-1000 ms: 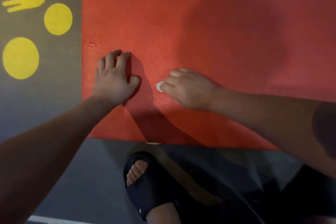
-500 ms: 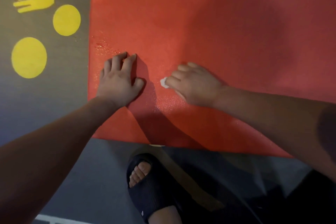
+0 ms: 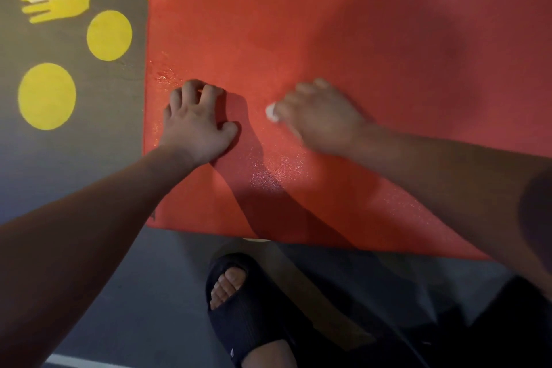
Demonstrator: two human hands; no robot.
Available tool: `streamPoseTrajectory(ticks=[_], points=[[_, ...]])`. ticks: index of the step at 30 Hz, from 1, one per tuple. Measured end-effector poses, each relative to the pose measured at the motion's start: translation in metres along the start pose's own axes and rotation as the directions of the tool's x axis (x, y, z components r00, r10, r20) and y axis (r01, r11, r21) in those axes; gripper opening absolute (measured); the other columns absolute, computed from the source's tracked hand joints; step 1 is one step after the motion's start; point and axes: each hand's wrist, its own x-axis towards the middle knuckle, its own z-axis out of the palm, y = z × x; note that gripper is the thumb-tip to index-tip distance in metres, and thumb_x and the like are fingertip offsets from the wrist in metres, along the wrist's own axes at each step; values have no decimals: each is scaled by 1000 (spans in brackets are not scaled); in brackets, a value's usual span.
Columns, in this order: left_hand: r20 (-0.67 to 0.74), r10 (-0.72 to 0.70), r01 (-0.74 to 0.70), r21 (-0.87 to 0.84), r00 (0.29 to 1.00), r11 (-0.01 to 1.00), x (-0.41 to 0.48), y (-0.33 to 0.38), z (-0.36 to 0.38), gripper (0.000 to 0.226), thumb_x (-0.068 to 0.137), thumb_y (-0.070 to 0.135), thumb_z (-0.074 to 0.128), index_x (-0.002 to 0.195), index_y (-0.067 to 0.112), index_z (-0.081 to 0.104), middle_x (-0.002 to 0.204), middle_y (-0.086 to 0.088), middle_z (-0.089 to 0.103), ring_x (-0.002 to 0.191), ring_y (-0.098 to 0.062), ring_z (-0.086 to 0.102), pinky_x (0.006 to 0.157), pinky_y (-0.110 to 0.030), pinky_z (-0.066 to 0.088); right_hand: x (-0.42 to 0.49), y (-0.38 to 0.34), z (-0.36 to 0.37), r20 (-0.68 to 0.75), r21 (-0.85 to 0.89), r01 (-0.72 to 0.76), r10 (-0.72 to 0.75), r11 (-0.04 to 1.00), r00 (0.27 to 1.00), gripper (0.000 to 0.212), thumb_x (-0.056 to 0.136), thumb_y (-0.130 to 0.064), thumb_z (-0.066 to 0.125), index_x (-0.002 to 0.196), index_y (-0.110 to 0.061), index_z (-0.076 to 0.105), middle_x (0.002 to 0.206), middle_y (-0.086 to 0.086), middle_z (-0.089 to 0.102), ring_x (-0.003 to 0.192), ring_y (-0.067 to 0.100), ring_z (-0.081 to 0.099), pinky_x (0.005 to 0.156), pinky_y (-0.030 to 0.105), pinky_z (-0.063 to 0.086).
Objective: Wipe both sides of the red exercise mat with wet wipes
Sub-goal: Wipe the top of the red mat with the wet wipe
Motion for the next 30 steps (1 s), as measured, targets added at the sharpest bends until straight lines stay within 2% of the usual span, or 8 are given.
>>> streamPoseTrajectory(ticks=[5,9,12,16,19,21,26,30], points=[[-12,54,-55,-82,998,995,7,-5,1,61,78,44,60,133,19,49,157,-4,32,148,-30,24,117,-55,27,38,38,-7,-127,37,-622,621,782,773,24,88,-19,48,107,-24,62,99,7,68,101,34,57,83,42,39],[-52,50,-56,-119,997,991,12,-3,4,52,81,38,61,126,16,52,157,-5,34,148,-29,25,119,-52,26,31,-11,3,8,110,-252,252,962,968,29,88,-19,46,113,-19,61,99,7,66,98,32,56,80,40,39],[-80,52,-63,-141,995,988,18,-1,5,48,78,40,53,119,14,53,155,-7,37,147,-30,29,119,-52,26,21,-9,1,47,111,69,-74,991,996,22,89,-22,52,108,-21,63,91,3,64,90,30,57,76,39,40],[-91,55,-67,-133,994,989,27,3,3,51,78,39,56,122,13,52,151,-8,41,142,-31,34,117,-50,29,48,46,-6,-80,-40,-232,228,972,970,22,92,-24,46,106,-24,62,96,7,68,96,33,59,80,43,41],[-68,58,-66,-131,996,989,34,4,-1,64,77,40,60,137,20,47,154,-5,36,144,-30,30,118,-51,27,64,67,-8,-134,-20,-571,563,821,815,24,91,-22,44,108,-23,61,103,8,68,105,35,58,88,44,41],[-36,54,-58,-124,998,991,38,5,-3,73,75,44,57,145,29,41,157,-4,31,147,-29,25,120,-52,23,63,50,-4,-102,3,-507,504,862,858,24,89,-20,45,108,-21,61,101,10,68,100,35,58,83,43,42],[-17,42,-44,-100,999,994,39,5,-3,74,76,50,54,147,41,36,159,0,26,149,-28,20,119,-55,20,35,20,-4,75,87,122,-128,989,989,19,90,-20,57,108,-19,61,91,4,63,90,31,57,77,40,42],[-14,31,-32,-71,999,997,44,8,-6,68,79,46,63,142,42,39,154,1,29,144,-29,23,115,-57,22,64,69,-8,-62,-64,-208,204,976,977,23,92,-23,47,109,-24,62,98,7,68,97,33,59,81,42,41]])
